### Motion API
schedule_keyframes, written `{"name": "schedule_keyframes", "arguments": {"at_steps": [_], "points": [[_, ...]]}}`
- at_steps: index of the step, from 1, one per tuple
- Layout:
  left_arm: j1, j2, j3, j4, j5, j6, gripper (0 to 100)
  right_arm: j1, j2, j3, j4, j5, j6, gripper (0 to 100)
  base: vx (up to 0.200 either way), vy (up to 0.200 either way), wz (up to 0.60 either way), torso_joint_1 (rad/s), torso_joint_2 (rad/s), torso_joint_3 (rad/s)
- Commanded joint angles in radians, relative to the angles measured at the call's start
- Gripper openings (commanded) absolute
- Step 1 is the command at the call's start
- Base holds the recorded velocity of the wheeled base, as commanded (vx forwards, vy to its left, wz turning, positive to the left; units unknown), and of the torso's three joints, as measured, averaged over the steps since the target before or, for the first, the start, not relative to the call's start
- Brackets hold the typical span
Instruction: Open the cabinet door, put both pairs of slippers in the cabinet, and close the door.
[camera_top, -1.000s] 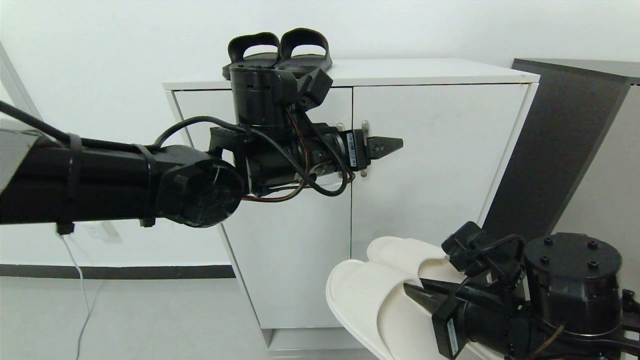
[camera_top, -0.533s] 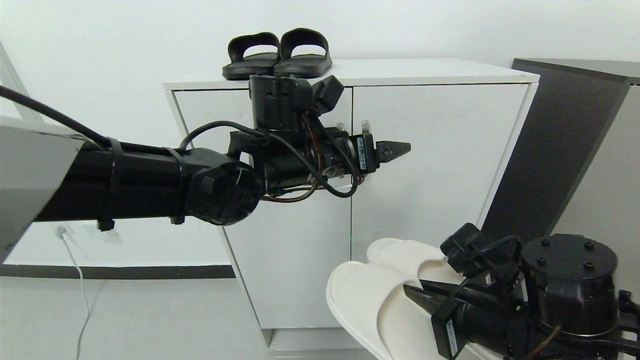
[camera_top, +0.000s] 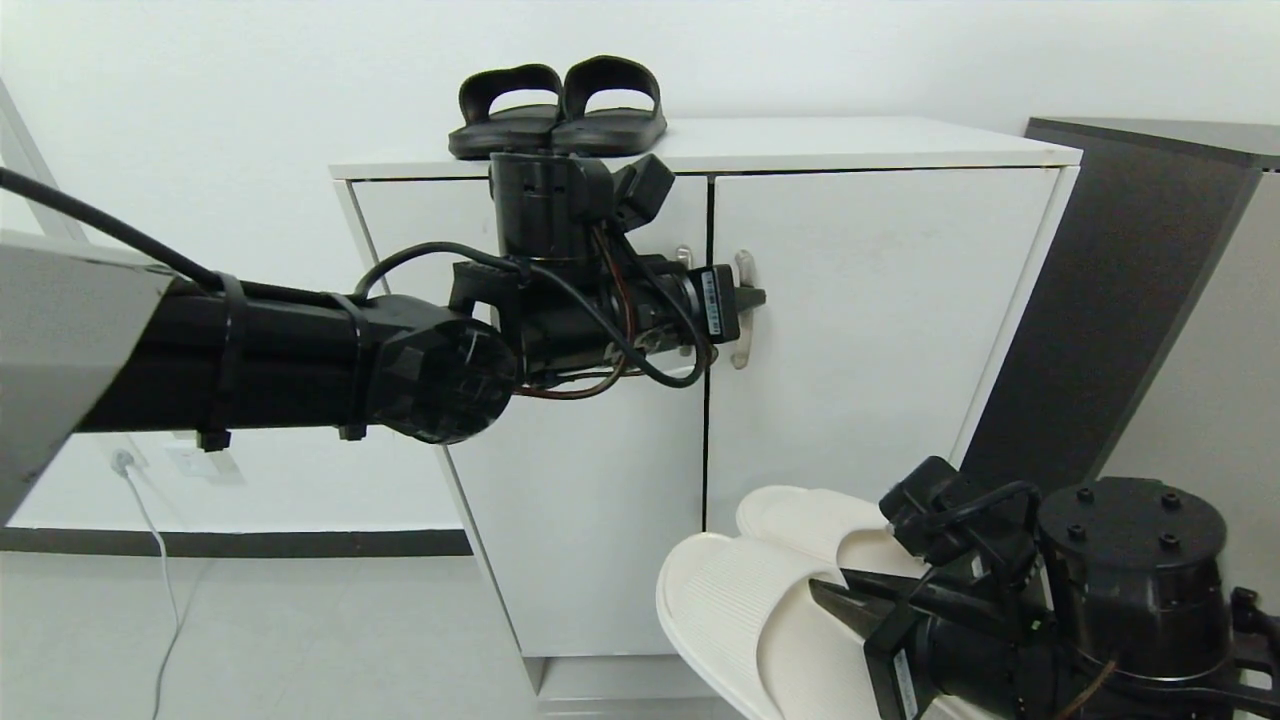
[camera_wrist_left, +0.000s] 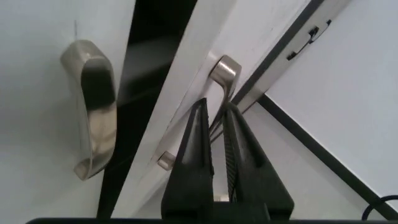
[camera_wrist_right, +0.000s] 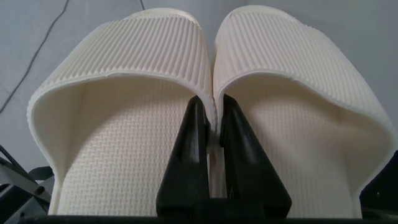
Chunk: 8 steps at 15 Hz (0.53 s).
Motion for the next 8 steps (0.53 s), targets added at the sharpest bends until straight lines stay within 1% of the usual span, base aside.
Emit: {"name": "schedule_keyframes", "arguments": {"at_steps": [1, 3, 4, 5, 8], "points": [[-0.003, -0.020, 0.027, -0.001, 0.000, 0.000, 0, 0.001, 0.001, 0.007, 0.000, 0.005, 0.001, 0, 0.000, 0.000, 0.00, 0.000, 0.00, 0.000], [-0.015, -0.053, 0.068, -0.004, 0.000, 0.000, 0, 0.001, -0.010, 0.024, -0.002, 0.055, 0.001, 0, 0.000, 0.000, 0.00, 0.000, 0.00, 0.000], [-0.033, -0.096, 0.119, -0.006, 0.000, 0.001, 0, 0.003, -0.029, 0.040, 0.001, 0.106, -0.001, 0, 0.000, 0.000, 0.00, 0.000, 0.00, 0.000], [-0.044, -0.121, 0.146, -0.006, 0.000, 0.003, 0, 0.004, -0.033, 0.051, 0.000, 0.129, -0.004, 0, 0.000, 0.000, 0.00, 0.000, 0.00, 0.000], [-0.072, -0.185, 0.217, -0.006, 0.001, 0.009, 0, 0.009, -0.045, 0.067, 0.000, 0.152, -0.005, 0, 0.000, 0.000, 0.00, 0.000, 0.00, 0.000]]}}
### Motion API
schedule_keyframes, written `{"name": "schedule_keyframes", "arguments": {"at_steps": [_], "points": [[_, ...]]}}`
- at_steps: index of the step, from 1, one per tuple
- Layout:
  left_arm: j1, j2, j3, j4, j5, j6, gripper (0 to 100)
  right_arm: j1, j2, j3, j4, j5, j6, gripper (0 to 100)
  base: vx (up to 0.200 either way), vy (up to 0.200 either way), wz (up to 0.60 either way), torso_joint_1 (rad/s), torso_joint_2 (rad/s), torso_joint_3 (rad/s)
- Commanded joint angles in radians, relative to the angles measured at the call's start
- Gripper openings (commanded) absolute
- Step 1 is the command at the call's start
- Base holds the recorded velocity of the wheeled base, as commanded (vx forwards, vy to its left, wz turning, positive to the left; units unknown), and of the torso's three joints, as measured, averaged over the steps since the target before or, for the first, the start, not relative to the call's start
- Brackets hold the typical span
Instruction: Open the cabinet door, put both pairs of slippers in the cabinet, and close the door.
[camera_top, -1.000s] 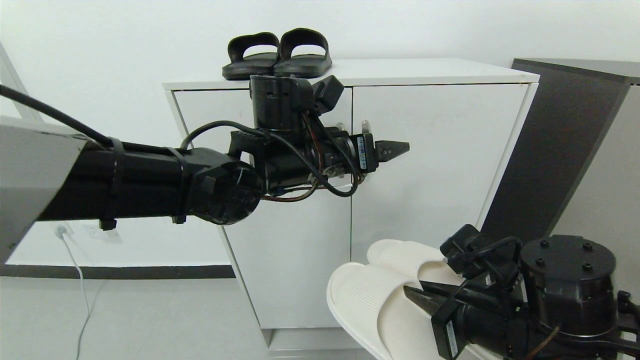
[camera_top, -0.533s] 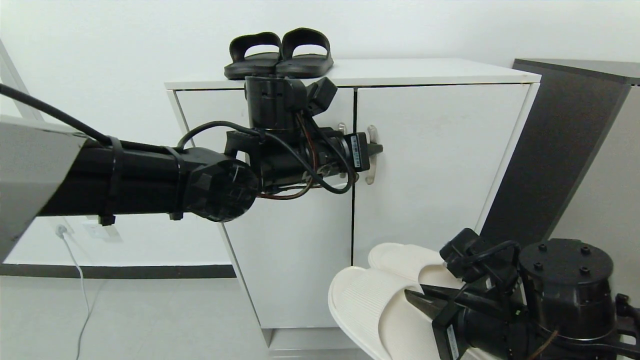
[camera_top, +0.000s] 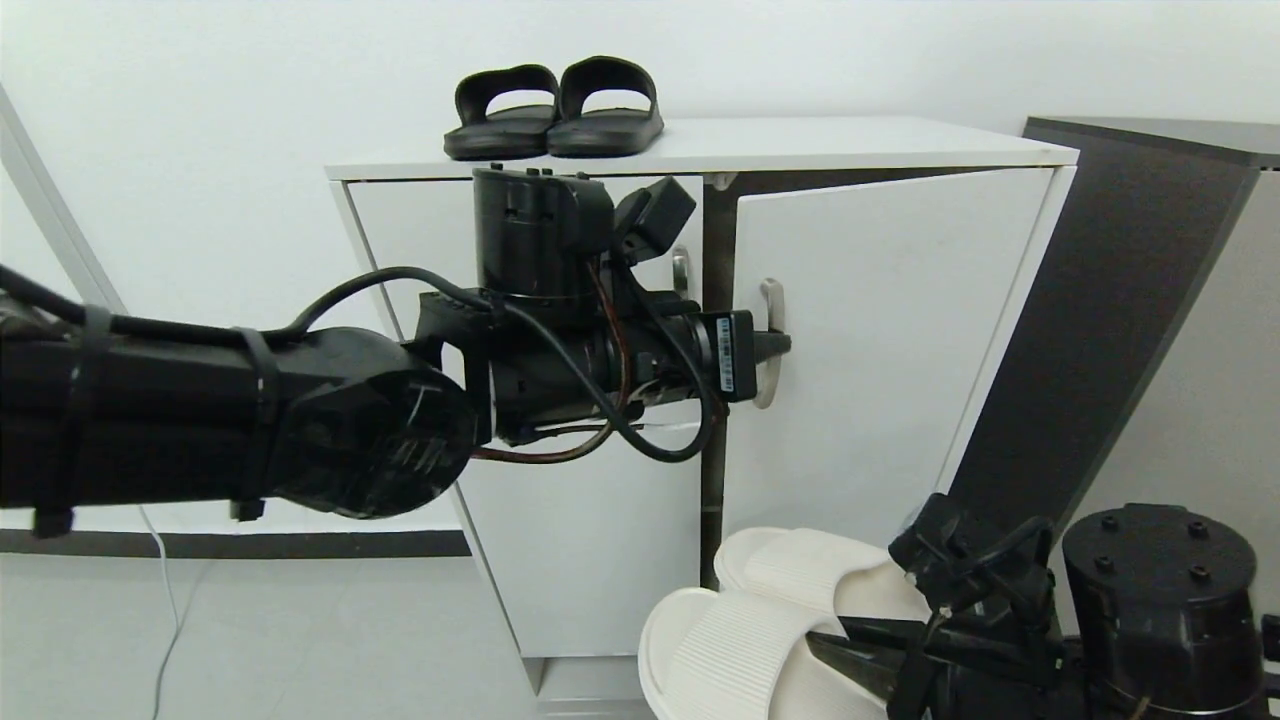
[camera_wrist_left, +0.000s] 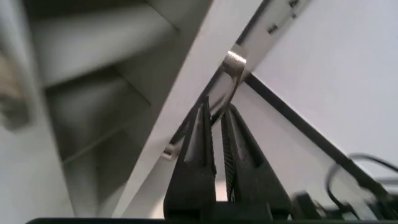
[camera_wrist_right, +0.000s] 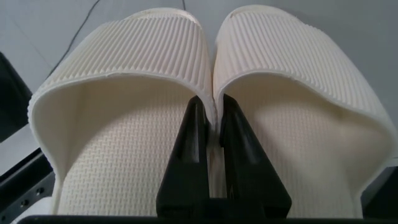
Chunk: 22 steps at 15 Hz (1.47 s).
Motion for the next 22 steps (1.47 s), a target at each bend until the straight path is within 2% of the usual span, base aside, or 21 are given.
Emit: {"name": "schedule_keyframes", "arguments": {"at_steps": [1, 5, 9, 11, 13, 15, 17, 19, 22], "points": [[-0.016, -0.085, 0.057, -0.003, 0.004, 0.002, 0, 0.002, -0.017, 0.009, -0.001, 0.010, 0.000, 0, 0.000, 0.000, 0.00, 0.000, 0.00, 0.000], [-0.007, -0.186, 0.147, -0.008, 0.011, 0.002, 0, 0.018, -0.017, 0.015, -0.001, 0.010, -0.002, 0, 0.000, 0.000, 0.00, 0.000, 0.00, 0.000], [0.056, -0.151, 0.164, -0.108, 0.004, -0.010, 0, 0.032, -0.020, 0.016, -0.003, 0.010, -0.006, 0, 0.000, 0.000, 0.00, 0.000, 0.00, 0.000], [0.080, -0.081, 0.134, -0.163, 0.002, -0.029, 0, 0.043, -0.026, 0.019, -0.001, 0.010, -0.008, 0, 0.000, 0.000, 0.00, 0.000, 0.00, 0.000], [0.085, -0.016, 0.077, -0.170, 0.004, -0.050, 0, 0.055, -0.026, 0.022, -0.001, 0.010, -0.008, 0, 0.000, 0.000, 0.00, 0.000, 0.00, 0.000], [0.085, 0.033, 0.020, -0.170, 0.002, -0.053, 0, 0.069, -0.026, 0.032, -0.001, 0.010, -0.008, 0, 0.000, 0.000, 0.00, 0.000, 0.00, 0.000], [0.074, 0.096, -0.063, -0.166, 0.004, -0.091, 0, 0.098, -0.030, 0.056, -0.001, 0.010, -0.009, 0, 0.000, 0.000, 0.00, 0.000, 0.00, 0.000], [0.068, 0.133, -0.095, -0.170, 0.007, -0.099, 0, 0.101, -0.025, 0.058, -0.001, 0.010, -0.020, 0, 0.000, 0.000, 0.00, 0.000, 0.00, 0.000], [0.068, 0.136, -0.095, -0.169, 0.010, -0.102, 0, 0.103, -0.022, 0.058, -0.001, 0.010, -0.022, 0, -0.067, 0.000, 0.00, 0.001, 0.00, -0.001]]}}
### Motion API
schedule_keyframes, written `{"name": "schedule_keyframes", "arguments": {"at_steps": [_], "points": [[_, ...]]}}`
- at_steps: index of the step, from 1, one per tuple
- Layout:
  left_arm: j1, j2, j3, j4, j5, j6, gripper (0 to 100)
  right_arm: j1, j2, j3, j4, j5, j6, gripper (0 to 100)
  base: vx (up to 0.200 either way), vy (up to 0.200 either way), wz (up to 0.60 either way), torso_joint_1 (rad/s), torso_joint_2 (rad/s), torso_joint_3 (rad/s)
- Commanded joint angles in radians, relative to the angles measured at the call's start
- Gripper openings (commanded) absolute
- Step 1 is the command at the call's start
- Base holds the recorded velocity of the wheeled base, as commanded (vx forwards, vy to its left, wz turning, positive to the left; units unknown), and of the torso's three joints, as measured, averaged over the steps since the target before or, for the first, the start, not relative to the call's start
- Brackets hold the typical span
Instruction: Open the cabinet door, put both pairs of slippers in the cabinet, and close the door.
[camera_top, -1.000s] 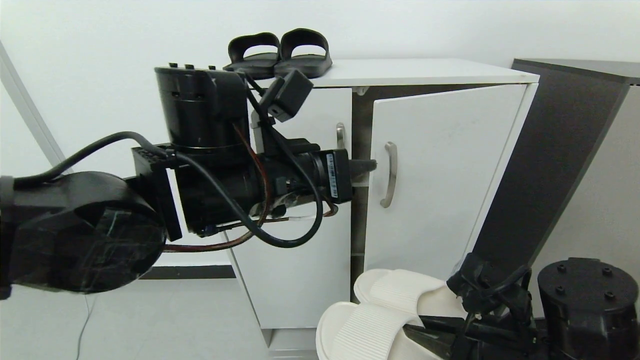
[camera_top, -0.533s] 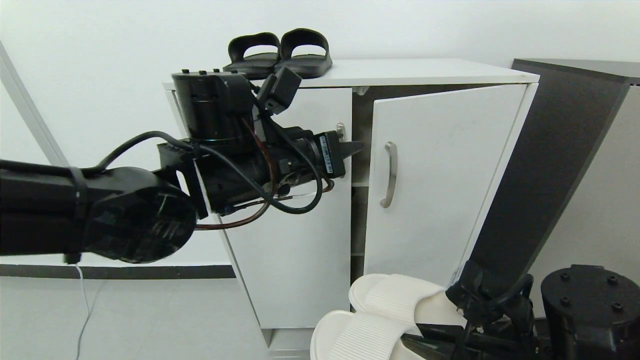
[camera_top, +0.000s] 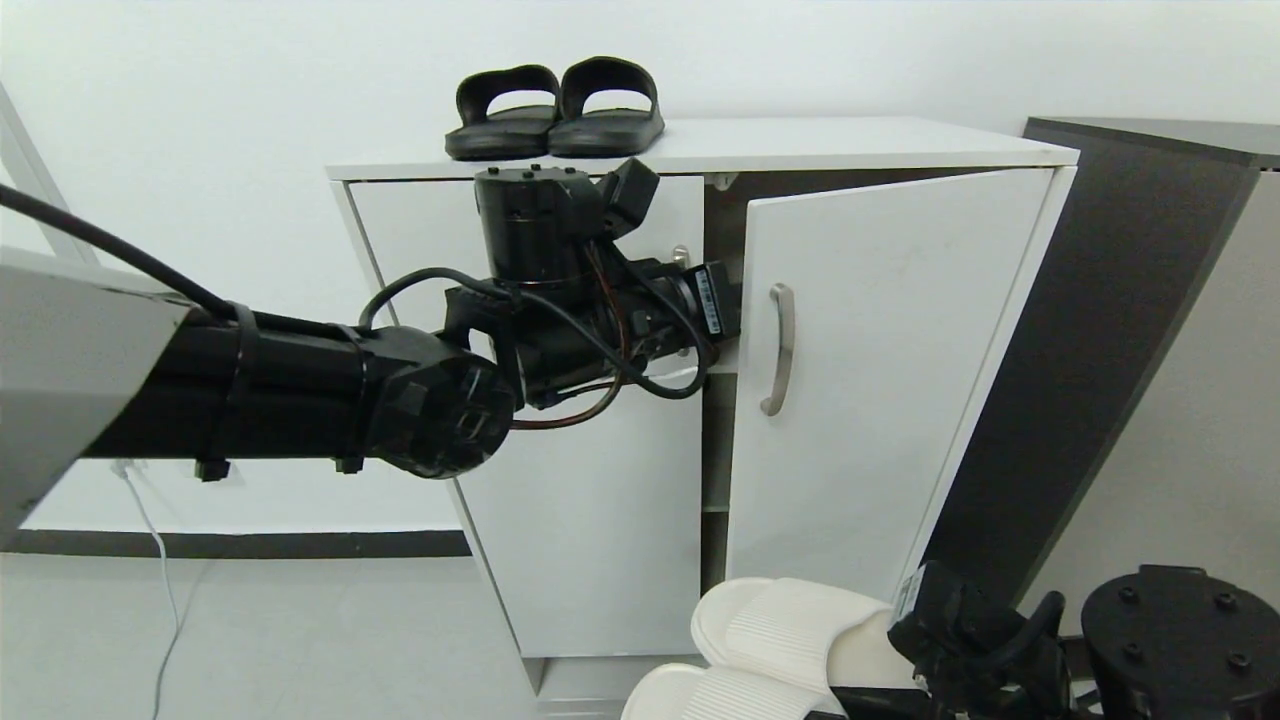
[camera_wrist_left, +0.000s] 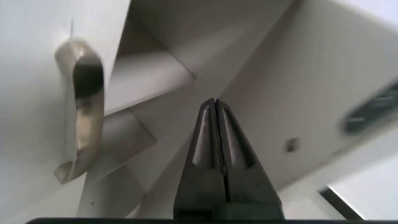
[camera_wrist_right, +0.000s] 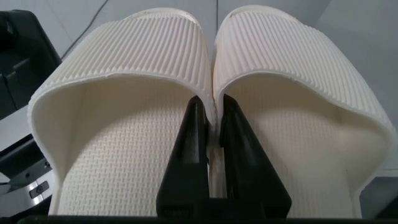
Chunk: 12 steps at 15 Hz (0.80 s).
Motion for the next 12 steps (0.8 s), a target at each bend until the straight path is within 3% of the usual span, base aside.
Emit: {"name": "schedule_keyframes", "arguments": {"at_steps": [1, 3, 7, 10, 12], "points": [[-0.005, 0.016, -0.001, -0.001, 0.001, 0.002, 0, 0.002, 0.003, 0.001, 0.001, 0.000, 0.000, 0, -0.200, 0.000, 0.00, 0.002, 0.00, 0.007], [-0.046, -0.004, 0.034, -0.003, 0.009, 0.006, 0, 0.002, 0.012, 0.001, 0.001, 0.000, 0.000, 0, -0.200, 0.000, 0.00, 0.005, 0.00, -0.005], [-0.199, -0.103, 0.163, -0.043, 0.026, 0.026, 0, 0.013, 0.017, 0.004, -0.001, 0.002, 0.000, 0, -0.200, 0.000, 0.00, 0.001, 0.00, 0.005], [-0.216, -0.099, 0.160, -0.076, 0.026, 0.048, 0, 0.013, 0.016, 0.010, -0.001, 0.002, 0.000, 0, -0.200, 0.000, 0.00, -0.001, 0.00, 0.005], [-0.196, -0.105, 0.174, -0.087, 0.032, 0.046, 0, 0.013, 0.017, 0.007, -0.004, 0.002, 0.000, 0, 0.000, 0.000, 0.00, 0.000, 0.00, 0.000]]}}
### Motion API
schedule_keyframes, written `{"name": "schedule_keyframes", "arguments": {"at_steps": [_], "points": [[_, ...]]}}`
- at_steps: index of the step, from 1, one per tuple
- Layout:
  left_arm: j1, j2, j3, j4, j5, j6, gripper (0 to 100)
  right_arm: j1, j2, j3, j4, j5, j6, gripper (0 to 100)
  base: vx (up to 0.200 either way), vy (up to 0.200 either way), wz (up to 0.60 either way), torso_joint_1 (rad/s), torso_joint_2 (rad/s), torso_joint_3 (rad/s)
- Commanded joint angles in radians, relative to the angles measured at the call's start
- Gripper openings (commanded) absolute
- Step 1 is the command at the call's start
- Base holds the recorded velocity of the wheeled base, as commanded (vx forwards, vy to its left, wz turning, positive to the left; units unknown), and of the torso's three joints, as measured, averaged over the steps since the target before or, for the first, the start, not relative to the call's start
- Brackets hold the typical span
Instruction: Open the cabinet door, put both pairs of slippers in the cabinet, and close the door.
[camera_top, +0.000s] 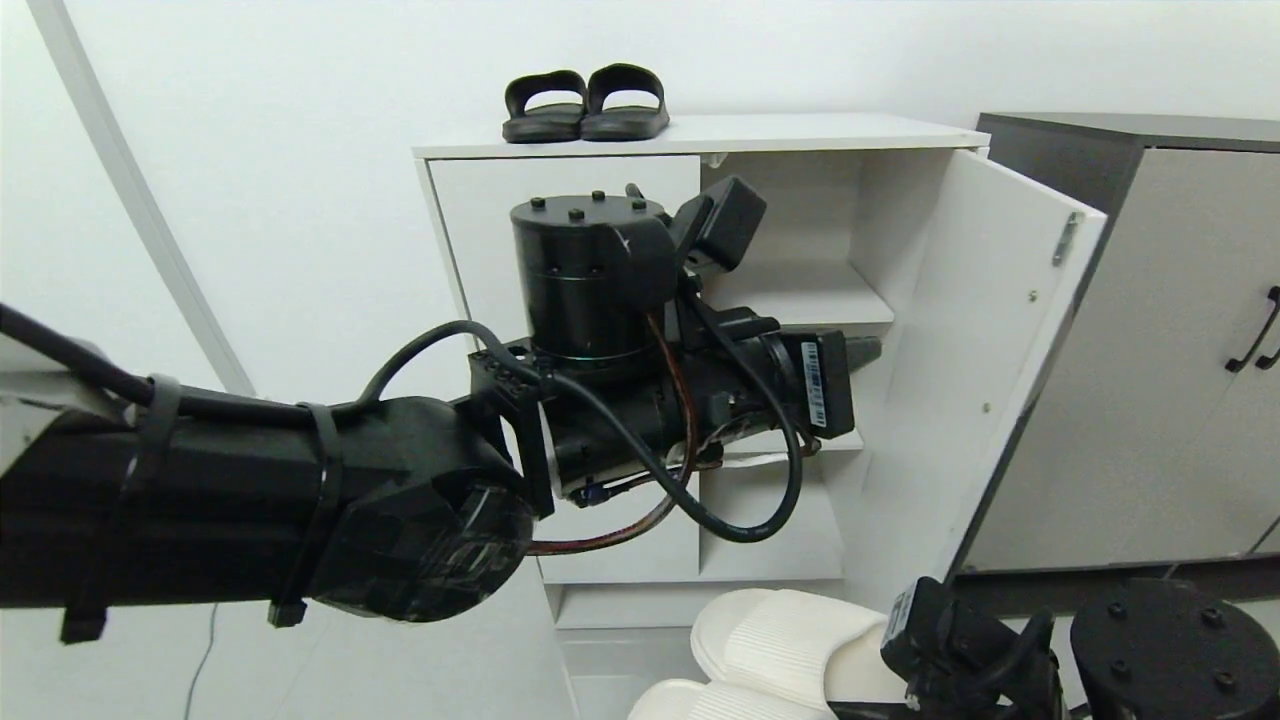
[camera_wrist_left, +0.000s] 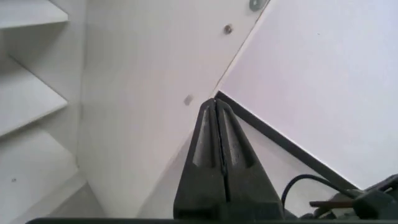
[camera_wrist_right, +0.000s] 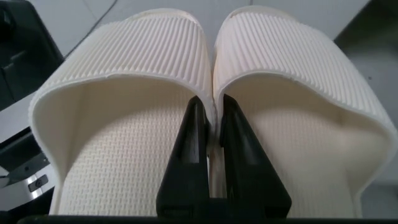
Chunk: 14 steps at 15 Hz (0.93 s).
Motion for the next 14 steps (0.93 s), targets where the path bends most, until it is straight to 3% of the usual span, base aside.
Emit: {"name": "schedule_keyframes", "arguments": {"at_steps": [1, 3, 5, 6, 7, 8, 11, 13, 14], "points": [[0.025, -0.027, 0.025, 0.002, 0.017, -0.002, 0, -0.009, 0.005, -0.005, -0.002, 0.002, 0.003, 0, 0.000, 0.000, 0.00, 0.000, 0.00, 0.000], [0.051, -0.052, 0.045, 0.002, 0.034, -0.001, 0, -0.052, 0.018, -0.028, -0.004, 0.000, 0.006, 0, 0.000, 0.000, 0.00, 0.000, 0.00, 0.000], [0.148, -0.153, 0.095, 0.012, 0.043, 0.001, 0, -0.182, 0.100, -0.122, -0.004, -0.061, 0.014, 0, 0.000, 0.000, 0.00, 0.000, 0.00, 0.000], [0.151, -0.158, 0.097, 0.014, 0.045, 0.001, 0, -0.184, 0.103, -0.125, -0.004, -0.067, 0.014, 0, 0.000, 0.000, 0.00, 0.000, 0.00, 0.000], [0.180, -0.277, 0.140, 0.097, 0.135, 0.010, 0, -0.214, 0.187, -0.219, -0.007, -0.231, 0.087, 0, 0.000, 0.000, 0.00, 0.000, 0.00, 0.000], [0.188, -0.320, 0.161, 0.130, 0.174, 0.027, 0, -0.219, 0.213, -0.254, -0.008, -0.293, 0.118, 0, 0.000, 0.000, 0.00, 0.000, 0.00, 0.000], [0.191, -0.546, 0.401, 0.225, 0.332, 0.078, 0, -0.263, 0.345, -0.380, -0.012, -0.501, 0.185, 0, 0.000, 0.000, 0.00, 0.000, 0.00, 0.000], [0.203, -0.736, 0.617, 0.232, 0.588, 0.124, 0, -0.280, 0.425, -0.424, -0.096, -0.610, 0.182, 0, 0.000, 0.000, 0.00, 0.000, 0.00, 0.000], [0.226, -0.791, 0.677, 0.232, 0.617, 0.150, 0, -0.282, 0.434, -0.423, -0.122, -0.613, 0.176, 0, 0.000, 0.000, 0.00, 0.000, 0.00, 0.000]]}}
